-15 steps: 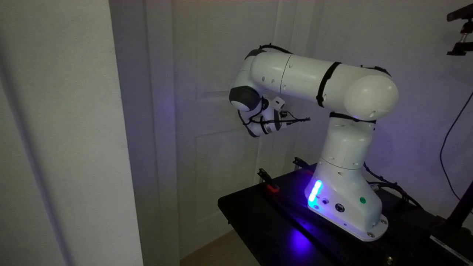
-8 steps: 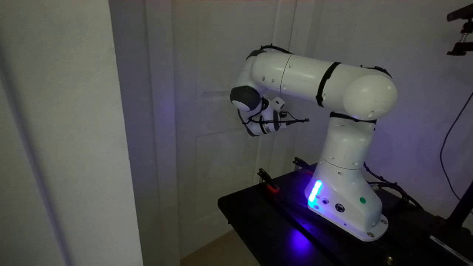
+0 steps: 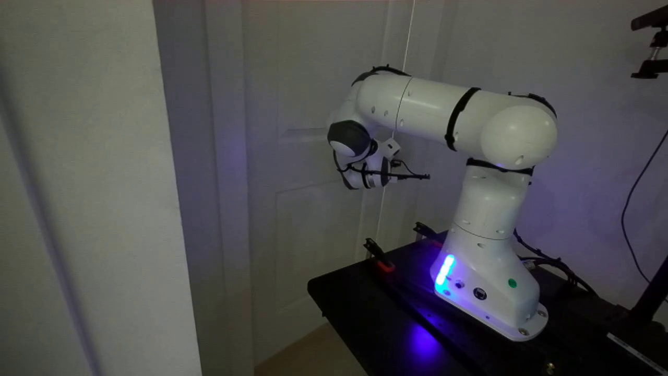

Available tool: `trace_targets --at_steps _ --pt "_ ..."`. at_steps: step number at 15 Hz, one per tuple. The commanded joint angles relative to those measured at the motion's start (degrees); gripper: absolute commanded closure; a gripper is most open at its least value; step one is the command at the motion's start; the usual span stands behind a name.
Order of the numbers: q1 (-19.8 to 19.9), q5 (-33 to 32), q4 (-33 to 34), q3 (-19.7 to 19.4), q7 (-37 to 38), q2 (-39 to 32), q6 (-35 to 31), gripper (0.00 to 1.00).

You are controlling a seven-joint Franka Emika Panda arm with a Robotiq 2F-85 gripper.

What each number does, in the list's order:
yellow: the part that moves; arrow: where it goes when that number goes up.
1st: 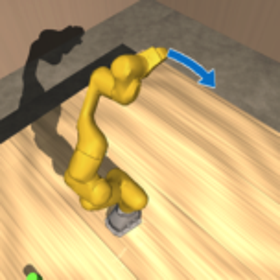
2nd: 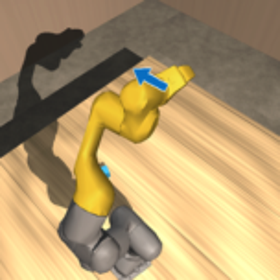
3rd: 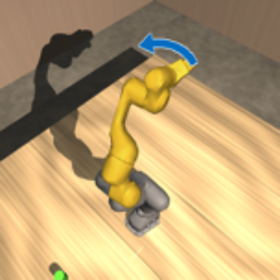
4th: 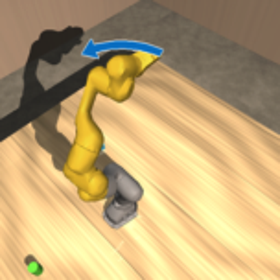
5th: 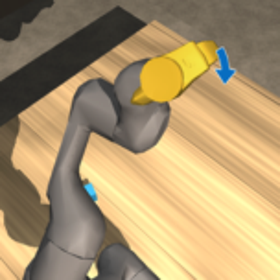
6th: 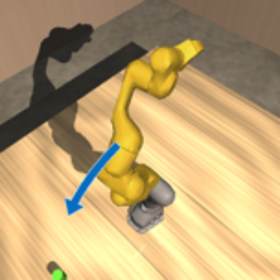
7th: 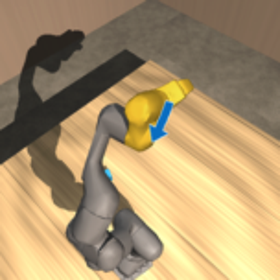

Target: Open the door

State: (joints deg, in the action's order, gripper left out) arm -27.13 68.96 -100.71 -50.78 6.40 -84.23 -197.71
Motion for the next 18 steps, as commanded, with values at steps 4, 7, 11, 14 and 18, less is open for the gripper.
trace_targets --at_steps 4,7,11,14,18 --pt "3.79 2.97 6.64 -0.18 1.83 -0.05 -1.49 0.99" --pt "4.74 1.04 8.89 0.4 4.56 -0.1 -1.91 0.99" --pt "4.39 1.93 11.64 -0.62 7.08 -0.3 -0.32 0.99" --pt "7.08 0.95 14.53 2.06 9.52 -0.22 -4.08 0.99" --pt "6.96 1.88 16.36 0.87 10.66 -0.28 -1.34 0.99"
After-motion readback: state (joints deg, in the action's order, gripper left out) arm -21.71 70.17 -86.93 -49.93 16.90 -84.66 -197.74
